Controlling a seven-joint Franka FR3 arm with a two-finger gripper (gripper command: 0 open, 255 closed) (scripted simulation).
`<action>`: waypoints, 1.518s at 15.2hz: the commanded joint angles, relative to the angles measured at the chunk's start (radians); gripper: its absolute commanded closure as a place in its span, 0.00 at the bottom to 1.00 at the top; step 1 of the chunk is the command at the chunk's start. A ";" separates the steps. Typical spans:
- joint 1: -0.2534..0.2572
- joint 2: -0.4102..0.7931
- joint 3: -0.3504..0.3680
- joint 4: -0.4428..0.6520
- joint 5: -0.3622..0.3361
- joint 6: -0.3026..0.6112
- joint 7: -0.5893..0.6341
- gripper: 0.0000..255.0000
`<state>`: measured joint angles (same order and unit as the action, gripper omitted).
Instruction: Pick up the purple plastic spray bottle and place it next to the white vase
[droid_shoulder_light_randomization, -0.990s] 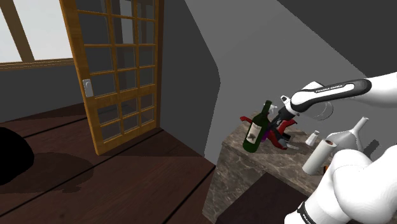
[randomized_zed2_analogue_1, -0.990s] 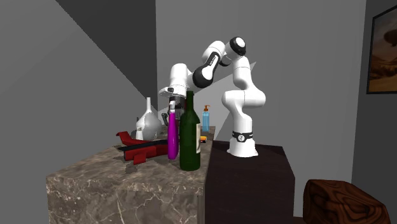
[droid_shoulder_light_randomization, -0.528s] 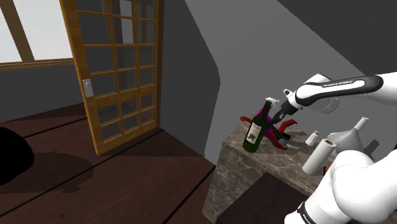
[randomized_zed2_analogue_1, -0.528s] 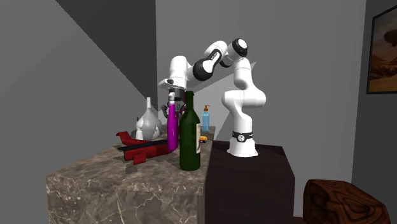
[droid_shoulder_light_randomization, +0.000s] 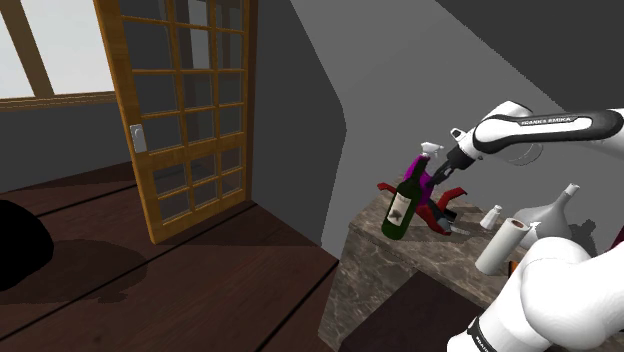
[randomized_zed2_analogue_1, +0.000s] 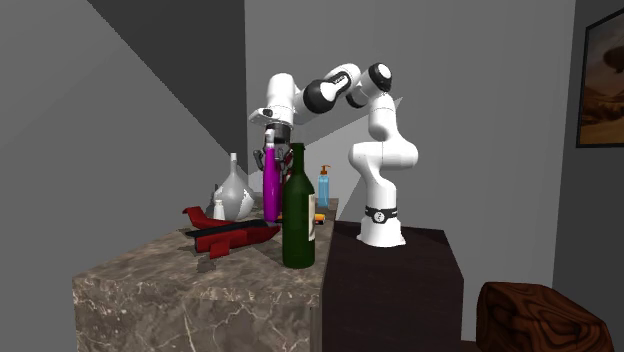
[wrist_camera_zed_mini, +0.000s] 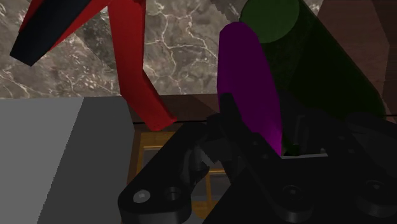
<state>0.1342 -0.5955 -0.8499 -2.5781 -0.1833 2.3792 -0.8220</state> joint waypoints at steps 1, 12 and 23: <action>-0.008 -0.013 0.015 0.017 -0.002 -0.030 0.008 1.00; -0.027 -0.065 0.092 0.120 0.003 -0.187 0.049 1.00; -0.025 -0.084 0.146 0.246 0.021 -0.333 0.077 1.00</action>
<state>0.1089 -0.6782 -0.7090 -2.3464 -0.1645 2.0631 -0.7474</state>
